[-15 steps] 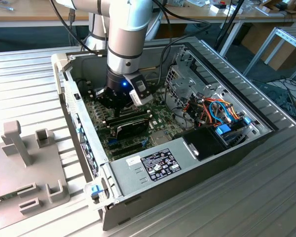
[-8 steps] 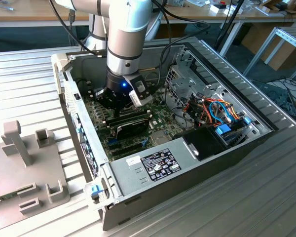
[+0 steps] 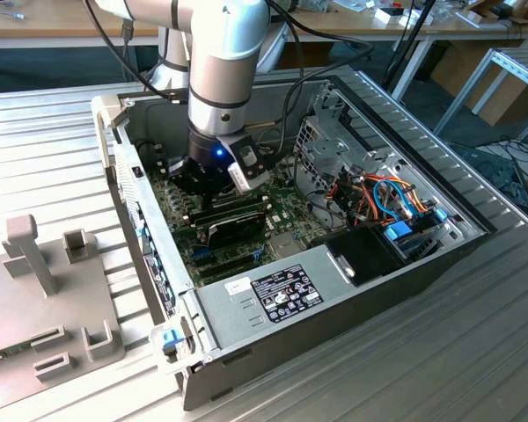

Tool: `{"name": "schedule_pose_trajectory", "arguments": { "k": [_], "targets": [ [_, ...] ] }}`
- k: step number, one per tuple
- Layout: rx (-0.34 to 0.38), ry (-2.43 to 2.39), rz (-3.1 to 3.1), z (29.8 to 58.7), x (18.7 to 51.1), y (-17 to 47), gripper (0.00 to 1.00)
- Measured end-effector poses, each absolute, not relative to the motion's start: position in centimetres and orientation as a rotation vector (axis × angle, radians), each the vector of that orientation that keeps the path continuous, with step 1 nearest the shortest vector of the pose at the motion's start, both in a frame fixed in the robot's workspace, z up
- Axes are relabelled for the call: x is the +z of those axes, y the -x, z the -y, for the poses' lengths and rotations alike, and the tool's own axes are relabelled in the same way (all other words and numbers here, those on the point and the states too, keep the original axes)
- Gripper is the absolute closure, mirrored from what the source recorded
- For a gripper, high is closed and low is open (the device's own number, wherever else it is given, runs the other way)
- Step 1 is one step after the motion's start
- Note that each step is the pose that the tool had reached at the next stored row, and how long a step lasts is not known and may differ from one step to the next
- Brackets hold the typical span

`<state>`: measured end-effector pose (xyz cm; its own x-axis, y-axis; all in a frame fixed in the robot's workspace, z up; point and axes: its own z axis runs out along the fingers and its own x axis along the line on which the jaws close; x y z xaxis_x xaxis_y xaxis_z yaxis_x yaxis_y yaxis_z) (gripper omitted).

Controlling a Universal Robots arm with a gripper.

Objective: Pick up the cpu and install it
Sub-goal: 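Install the second cpu locking lever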

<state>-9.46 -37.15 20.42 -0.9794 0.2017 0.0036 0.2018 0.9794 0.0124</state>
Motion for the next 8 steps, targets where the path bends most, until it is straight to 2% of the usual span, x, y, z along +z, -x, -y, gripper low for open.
{"name": "schedule_pose_trajectory", "arguments": {
  "k": [8],
  "targets": [
    [-0.022,0.318,3.123,37.15,20.14,9.45,0.89]
  ]
}}
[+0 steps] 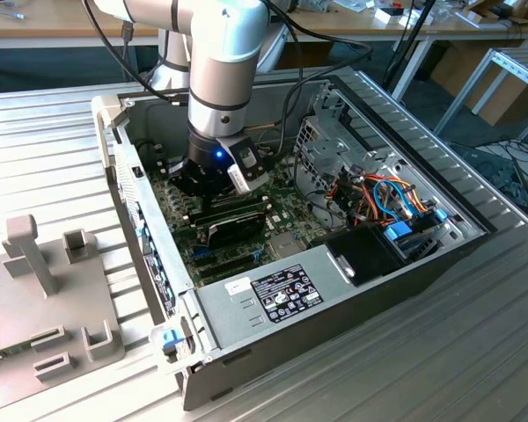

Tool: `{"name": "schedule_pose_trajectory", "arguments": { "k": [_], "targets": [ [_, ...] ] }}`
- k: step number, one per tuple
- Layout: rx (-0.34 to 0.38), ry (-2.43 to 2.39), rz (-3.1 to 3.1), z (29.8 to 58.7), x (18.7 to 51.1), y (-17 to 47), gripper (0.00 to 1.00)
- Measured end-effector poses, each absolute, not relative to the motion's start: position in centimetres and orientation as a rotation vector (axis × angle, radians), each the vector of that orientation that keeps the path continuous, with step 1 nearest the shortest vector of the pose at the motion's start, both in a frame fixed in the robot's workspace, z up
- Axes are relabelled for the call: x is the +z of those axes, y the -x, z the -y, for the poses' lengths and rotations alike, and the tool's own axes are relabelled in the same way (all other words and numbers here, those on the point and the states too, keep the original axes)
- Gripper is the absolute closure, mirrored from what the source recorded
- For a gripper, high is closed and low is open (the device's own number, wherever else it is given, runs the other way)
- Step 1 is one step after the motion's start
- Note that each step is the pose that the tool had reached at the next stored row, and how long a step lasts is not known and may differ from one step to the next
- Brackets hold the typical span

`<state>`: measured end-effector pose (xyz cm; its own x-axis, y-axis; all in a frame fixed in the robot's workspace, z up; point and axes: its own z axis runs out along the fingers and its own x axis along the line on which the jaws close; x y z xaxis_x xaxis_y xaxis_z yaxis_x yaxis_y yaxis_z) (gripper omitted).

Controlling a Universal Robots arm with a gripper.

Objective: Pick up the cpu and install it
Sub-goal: 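Install the second cpu locking lever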

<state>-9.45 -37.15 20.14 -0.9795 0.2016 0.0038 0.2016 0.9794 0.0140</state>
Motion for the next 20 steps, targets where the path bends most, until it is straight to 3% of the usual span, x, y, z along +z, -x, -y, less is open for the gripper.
{"name": "schedule_pose_trajectory", "arguments": {
  "k": [20],
  "targets": [
    [-0.017,0.318,3.124,37.49,20.69,9.46,0.89]
  ]
}}
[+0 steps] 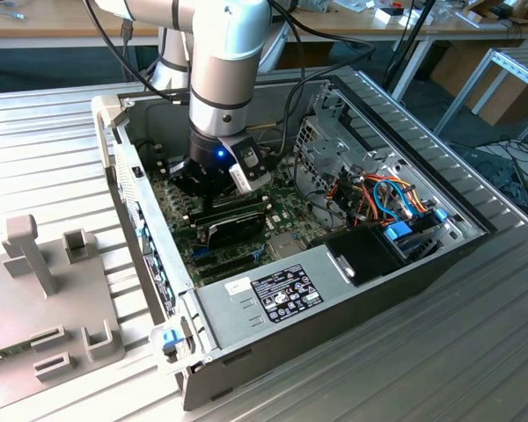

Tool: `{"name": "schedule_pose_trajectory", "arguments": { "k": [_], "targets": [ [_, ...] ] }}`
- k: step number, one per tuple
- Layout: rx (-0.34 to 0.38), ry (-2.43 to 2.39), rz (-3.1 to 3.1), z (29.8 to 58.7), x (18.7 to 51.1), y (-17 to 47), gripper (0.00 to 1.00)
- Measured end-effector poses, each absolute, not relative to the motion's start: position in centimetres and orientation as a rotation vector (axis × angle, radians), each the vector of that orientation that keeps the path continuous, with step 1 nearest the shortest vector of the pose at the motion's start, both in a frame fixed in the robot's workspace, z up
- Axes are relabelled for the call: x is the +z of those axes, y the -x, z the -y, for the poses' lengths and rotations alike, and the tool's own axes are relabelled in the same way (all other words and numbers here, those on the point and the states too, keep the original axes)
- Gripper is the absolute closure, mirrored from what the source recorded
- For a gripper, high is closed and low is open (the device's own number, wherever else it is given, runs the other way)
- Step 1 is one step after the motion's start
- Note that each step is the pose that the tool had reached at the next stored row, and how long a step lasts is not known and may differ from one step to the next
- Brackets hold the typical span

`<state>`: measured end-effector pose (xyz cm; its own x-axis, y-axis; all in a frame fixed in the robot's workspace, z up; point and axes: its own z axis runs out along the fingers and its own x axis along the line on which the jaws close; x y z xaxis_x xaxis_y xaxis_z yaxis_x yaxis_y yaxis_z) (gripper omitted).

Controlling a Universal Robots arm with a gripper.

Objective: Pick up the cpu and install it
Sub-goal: 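Install the second cpu locking lever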

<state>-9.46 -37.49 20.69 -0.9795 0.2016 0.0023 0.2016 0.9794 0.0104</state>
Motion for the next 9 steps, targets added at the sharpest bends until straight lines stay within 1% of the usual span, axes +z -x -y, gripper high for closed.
{"name": "schedule_pose_trajectory", "arguments": {
  "k": [9],
  "targets": [
    [-0.028,0.321,3.150,37.49,20.35,9.53,0.89]
  ]
}}
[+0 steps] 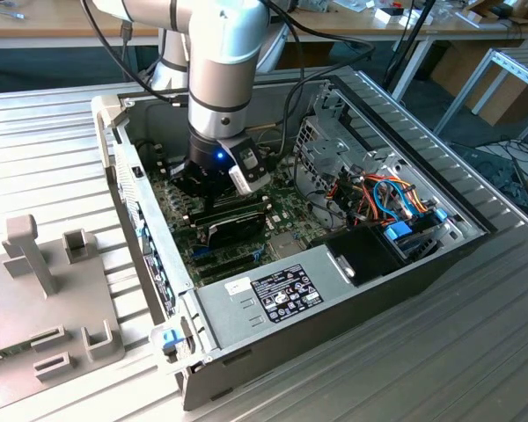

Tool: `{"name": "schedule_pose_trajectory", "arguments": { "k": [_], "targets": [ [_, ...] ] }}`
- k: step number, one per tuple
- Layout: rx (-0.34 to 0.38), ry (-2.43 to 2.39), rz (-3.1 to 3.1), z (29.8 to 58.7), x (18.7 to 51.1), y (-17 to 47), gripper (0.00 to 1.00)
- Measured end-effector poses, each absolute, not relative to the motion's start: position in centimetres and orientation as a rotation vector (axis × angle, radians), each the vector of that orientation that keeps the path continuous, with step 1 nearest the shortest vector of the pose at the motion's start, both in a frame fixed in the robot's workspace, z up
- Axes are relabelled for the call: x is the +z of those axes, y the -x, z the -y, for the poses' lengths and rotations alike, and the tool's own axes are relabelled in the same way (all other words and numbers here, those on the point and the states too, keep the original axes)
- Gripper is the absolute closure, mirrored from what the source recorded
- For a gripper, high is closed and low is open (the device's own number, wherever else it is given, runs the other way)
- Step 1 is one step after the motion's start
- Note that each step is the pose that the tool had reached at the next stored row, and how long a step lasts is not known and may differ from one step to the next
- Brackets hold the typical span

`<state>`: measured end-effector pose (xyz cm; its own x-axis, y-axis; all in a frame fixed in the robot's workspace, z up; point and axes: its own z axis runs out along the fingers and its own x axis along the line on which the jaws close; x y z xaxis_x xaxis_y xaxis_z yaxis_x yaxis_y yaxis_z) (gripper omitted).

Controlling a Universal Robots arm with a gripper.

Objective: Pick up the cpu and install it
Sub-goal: 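Install the second cpu locking lever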

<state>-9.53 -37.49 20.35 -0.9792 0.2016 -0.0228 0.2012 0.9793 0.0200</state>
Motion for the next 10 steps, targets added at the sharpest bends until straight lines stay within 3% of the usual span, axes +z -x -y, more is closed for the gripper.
{"name": "schedule_pose_trajectory", "arguments": {
  "k": [5,10],
  "targets": [
    [0.025,-0.315,-3.098,37.51,20.32,9.70,0.89],
    [-0.021,-0.313,-3.096,37.51,20.32,9.73,0.89]
  ]
}}
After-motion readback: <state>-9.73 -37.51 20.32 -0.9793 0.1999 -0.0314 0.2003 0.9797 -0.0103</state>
